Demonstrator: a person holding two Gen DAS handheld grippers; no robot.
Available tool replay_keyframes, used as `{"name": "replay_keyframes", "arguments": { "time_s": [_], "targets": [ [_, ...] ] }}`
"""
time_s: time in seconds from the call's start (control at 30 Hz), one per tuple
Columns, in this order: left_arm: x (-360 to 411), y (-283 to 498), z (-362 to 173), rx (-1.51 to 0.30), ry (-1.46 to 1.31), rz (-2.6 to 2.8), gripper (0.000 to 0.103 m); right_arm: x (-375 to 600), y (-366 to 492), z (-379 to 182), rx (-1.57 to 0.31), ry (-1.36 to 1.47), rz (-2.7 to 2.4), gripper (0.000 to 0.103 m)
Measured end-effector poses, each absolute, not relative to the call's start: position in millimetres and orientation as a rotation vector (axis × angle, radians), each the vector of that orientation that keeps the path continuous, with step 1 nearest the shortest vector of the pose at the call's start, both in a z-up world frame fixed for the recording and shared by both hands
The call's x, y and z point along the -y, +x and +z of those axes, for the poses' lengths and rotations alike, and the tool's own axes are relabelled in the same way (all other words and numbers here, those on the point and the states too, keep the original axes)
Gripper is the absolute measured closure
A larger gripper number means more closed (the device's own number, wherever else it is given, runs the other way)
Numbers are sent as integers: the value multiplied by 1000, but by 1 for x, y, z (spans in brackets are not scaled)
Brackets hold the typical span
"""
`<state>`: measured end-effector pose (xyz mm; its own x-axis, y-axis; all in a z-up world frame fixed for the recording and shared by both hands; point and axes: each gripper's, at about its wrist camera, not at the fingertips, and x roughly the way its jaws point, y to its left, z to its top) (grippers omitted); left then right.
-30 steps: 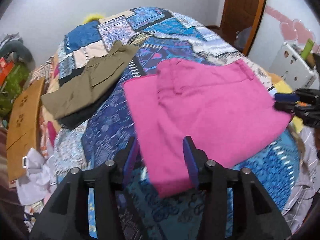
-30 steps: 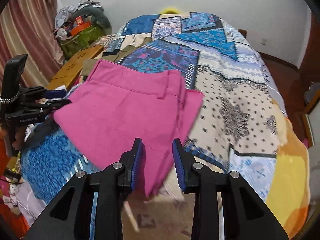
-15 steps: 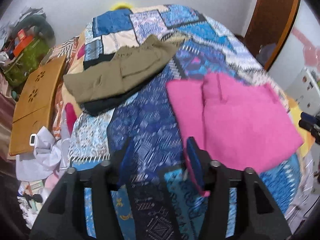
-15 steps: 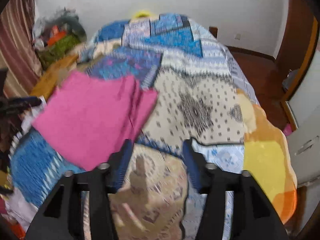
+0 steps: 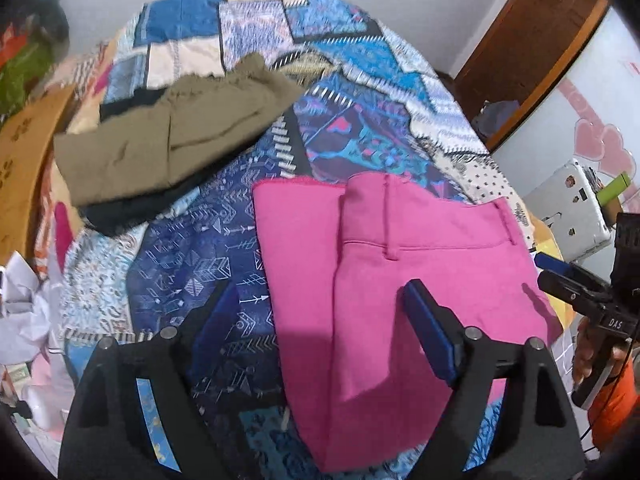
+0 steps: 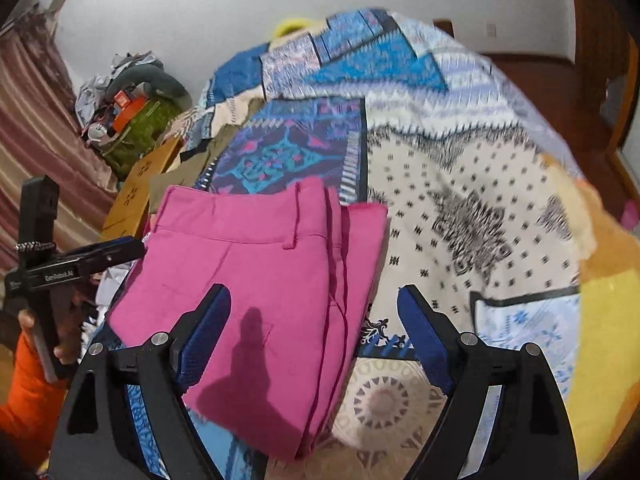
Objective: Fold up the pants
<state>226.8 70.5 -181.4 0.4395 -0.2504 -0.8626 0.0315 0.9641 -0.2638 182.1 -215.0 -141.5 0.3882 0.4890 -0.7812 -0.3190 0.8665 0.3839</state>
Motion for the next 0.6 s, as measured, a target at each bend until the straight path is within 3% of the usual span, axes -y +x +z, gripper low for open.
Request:
{"name": "replay_keyframes", "arguments": {
  "time_s": [0.23, 0.33, 0.37, 0.4, 0.53, 0.6],
  "targets": [
    [-76, 243, -204, -1167, -357, -229, 17, 207, 192, -159, -1113, 211, 562, 22],
    [-70, 245, -203, -1160, -347, -252, 17, 201, 194, -157, -1108, 206, 584, 33],
    [-67, 246, -202, -1156, -342, -262, 19, 200, 196, -157, -1108, 214, 590, 44],
    [-65, 248, -200, -1151, -339, -259, 24, 199, 198, -157, -1106, 221, 593, 55],
    [-55, 248, -190, -1116, -317, -243, 43, 207, 209, -160, -1137, 314, 608, 71],
    [-50, 248, -185, -1095, -292, -244, 58, 210, 213, -158, -1139, 338, 614, 80]
  ]
}}
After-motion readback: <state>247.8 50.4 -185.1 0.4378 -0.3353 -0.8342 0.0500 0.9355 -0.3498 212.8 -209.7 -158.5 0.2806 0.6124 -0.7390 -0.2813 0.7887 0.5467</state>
